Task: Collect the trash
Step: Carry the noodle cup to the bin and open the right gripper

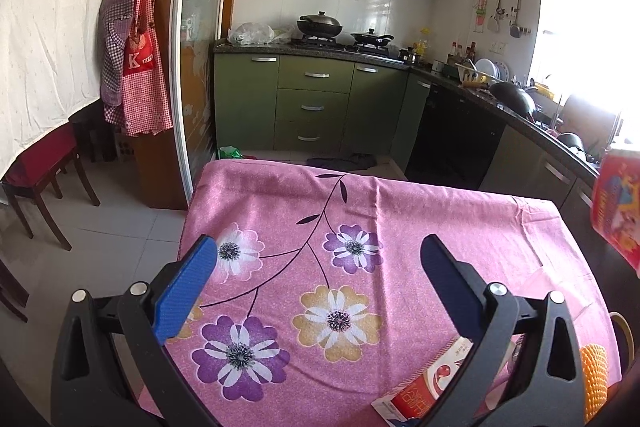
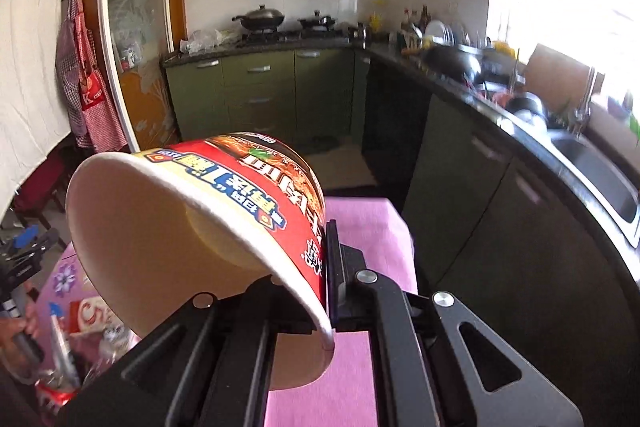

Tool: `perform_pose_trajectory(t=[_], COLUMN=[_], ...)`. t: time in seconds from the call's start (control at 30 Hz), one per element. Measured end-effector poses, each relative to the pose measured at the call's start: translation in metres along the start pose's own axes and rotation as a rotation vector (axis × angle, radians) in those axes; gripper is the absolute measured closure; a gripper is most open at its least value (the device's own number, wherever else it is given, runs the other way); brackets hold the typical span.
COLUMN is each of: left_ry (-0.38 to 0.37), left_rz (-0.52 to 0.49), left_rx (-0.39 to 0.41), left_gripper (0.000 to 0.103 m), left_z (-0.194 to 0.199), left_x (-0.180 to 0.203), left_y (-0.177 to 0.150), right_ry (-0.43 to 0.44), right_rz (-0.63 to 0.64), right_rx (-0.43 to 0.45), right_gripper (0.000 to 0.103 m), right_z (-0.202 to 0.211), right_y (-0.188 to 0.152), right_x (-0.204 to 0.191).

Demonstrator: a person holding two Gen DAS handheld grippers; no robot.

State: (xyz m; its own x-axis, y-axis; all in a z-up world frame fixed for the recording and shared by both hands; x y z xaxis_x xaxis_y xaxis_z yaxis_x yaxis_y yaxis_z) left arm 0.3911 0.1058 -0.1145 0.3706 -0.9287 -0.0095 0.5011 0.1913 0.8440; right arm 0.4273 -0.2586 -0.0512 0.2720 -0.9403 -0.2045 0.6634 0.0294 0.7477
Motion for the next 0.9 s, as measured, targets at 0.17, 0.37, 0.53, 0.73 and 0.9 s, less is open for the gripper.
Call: perform_pose_trajectory(t=[0.17, 0.37, 0.53, 0.73, 0.9], left_ry=[-0.005, -0.003, -0.009, -0.017, -0.031], left_rz=[0.005, 0.005, 0.007, -0.003, -0.022], left_rx=[0.009, 0.013, 0.019, 0.014, 0.013], left_gripper=[0.006, 0.006, 0.006, 0.006, 0.006], left_z=[0.003, 0.004, 0.005, 0.005, 0.007], left_x=[-0.001, -0.001, -0.002, 0.001, 0.008], left_y=[0.001, 0.001, 0.002, 0.001, 0.000], right_ry=[-0.081, -0.162, -0.187, -0.200, -0.206], right_rz=[-0.172, -0.410, -0.566, -0.652, -0.677], right_rx=[-0.156, -0.347, -0.479, -0.623, -0.688], right_gripper=[0.099, 0.099, 0.098, 0.098, 0.095], right_z=[0.077, 0.117, 0.109, 0.088, 0.077], right_y=[-0.055, -0.144, -0.219, -0.280, -0.309], right_x=[0.069, 0.158, 0.220, 0.253, 0.269])
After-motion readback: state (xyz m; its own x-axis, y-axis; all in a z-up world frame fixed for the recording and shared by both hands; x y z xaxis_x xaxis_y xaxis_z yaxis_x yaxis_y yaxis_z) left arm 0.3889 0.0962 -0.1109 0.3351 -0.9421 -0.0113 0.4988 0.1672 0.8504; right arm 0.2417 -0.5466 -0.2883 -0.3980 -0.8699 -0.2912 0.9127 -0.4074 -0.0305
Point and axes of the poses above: each gripper's, at about its wrist camera, not at the fingertips, and z roughly against the way its jaws point, x to its right, y to its top, the point moved 9 cm from there along -z, roughly the way its jaws point, and after that the axes turned 13 degrees about y, right-handed, at the moved point
